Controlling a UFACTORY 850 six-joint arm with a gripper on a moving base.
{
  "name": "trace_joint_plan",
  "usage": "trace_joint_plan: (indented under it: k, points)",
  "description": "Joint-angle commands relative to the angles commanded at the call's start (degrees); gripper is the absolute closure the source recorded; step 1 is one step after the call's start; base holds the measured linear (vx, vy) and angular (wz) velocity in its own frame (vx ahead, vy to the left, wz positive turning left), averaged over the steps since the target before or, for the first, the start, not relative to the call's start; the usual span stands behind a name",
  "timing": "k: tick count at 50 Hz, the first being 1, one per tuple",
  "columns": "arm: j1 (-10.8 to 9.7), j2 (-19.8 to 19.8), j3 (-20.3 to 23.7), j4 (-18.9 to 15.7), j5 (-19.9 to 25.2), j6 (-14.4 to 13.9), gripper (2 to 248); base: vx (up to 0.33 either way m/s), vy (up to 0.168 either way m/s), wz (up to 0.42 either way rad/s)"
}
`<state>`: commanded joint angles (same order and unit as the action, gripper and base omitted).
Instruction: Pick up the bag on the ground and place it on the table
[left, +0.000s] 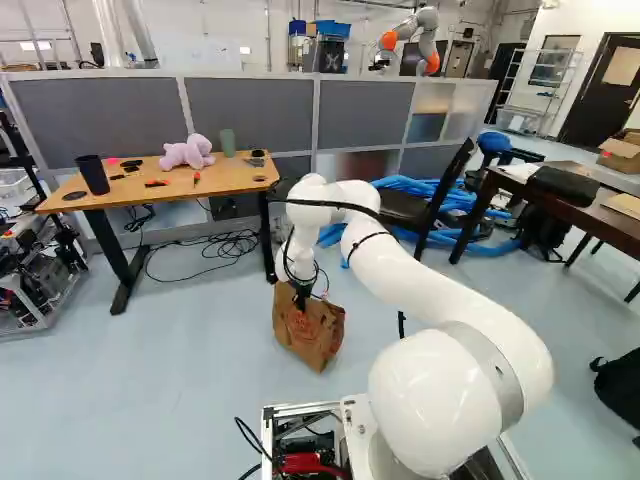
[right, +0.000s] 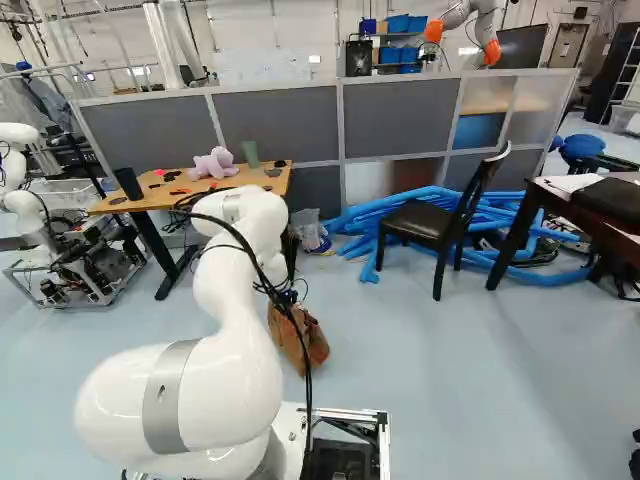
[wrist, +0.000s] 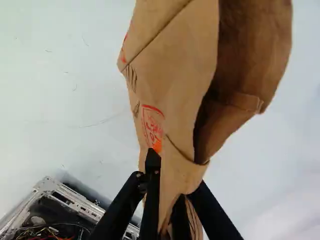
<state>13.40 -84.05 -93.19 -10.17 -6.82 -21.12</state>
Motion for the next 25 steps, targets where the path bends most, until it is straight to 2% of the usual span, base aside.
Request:
trace_joint_plan:
  k: [25]
  points:
    - [0.0,5.4,4.9,3.1,-0.9,0.0,229,0.0,0.0,0.0]
